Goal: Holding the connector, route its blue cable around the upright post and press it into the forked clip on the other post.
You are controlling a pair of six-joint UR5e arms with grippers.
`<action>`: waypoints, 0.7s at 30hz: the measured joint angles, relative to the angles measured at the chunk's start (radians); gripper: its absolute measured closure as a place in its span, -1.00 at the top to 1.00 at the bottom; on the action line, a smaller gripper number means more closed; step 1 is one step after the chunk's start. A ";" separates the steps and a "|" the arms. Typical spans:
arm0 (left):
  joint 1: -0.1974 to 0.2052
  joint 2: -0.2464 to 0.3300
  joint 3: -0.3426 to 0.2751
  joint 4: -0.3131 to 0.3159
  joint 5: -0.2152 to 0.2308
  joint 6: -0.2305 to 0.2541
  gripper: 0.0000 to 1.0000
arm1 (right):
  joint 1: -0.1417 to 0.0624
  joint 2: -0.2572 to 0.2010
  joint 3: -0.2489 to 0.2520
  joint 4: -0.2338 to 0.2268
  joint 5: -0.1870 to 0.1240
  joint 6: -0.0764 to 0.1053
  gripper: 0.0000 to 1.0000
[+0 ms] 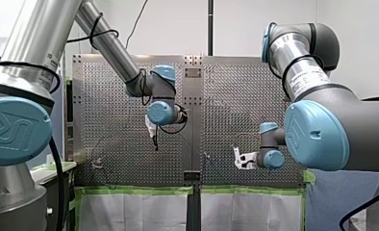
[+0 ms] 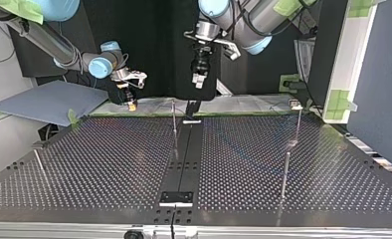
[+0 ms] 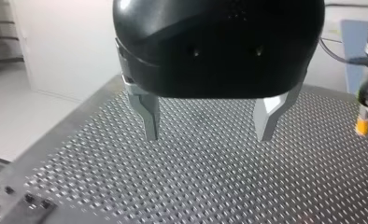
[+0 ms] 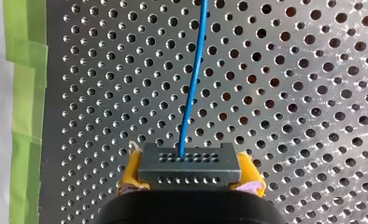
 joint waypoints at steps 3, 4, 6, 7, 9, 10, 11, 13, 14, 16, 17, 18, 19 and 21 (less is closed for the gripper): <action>0.000 0.023 -0.023 0.019 0.018 -0.009 1.00 | 0.000 0.000 0.000 0.000 0.001 0.000 -1.00; 0.000 0.030 -0.030 0.023 0.023 -0.011 1.00 | 0.000 0.000 0.000 0.001 0.001 -0.001 -1.00; 0.000 0.046 -0.046 0.029 0.033 -0.016 1.00 | 0.000 0.000 0.000 0.001 0.001 -0.001 -1.00; -0.001 0.053 -0.052 0.031 0.035 -0.018 1.00 | 0.000 0.000 0.000 0.001 0.001 -0.001 -1.00; -0.002 0.069 -0.069 0.035 0.038 -0.020 1.00 | 0.000 0.000 0.000 0.001 0.001 -0.002 -1.00; -0.003 0.077 -0.076 0.037 0.038 -0.020 1.00 | 0.000 0.000 0.000 0.001 0.001 -0.002 -1.00; -0.003 0.088 -0.088 0.041 0.039 -0.021 1.00 | 0.000 0.000 0.000 0.001 0.002 -0.002 -1.00; -0.002 0.105 -0.105 0.052 0.043 -0.024 1.00 | 0.000 0.000 0.000 0.001 0.002 -0.003 -1.00; -0.002 0.117 -0.117 0.061 0.048 -0.029 1.00 | 0.000 0.000 0.000 0.001 0.002 -0.003 -1.00; -0.001 0.132 -0.133 0.076 0.059 -0.039 1.00 | 0.000 0.000 0.000 0.001 0.002 -0.003 -1.00; -0.001 0.137 -0.144 0.086 0.066 -0.045 1.00 | 0.000 0.000 0.000 0.001 0.002 -0.004 -1.00; 0.000 0.139 -0.153 0.094 0.070 -0.047 1.00 | 0.000 0.000 0.000 0.001 0.002 -0.005 -1.00; 0.000 0.140 -0.161 0.102 0.072 -0.048 1.00 | 0.000 0.000 0.000 0.001 0.003 -0.006 -1.00; 0.001 0.140 -0.180 0.120 0.073 -0.050 1.00 | 0.000 0.000 0.000 0.001 0.006 -0.008 -1.00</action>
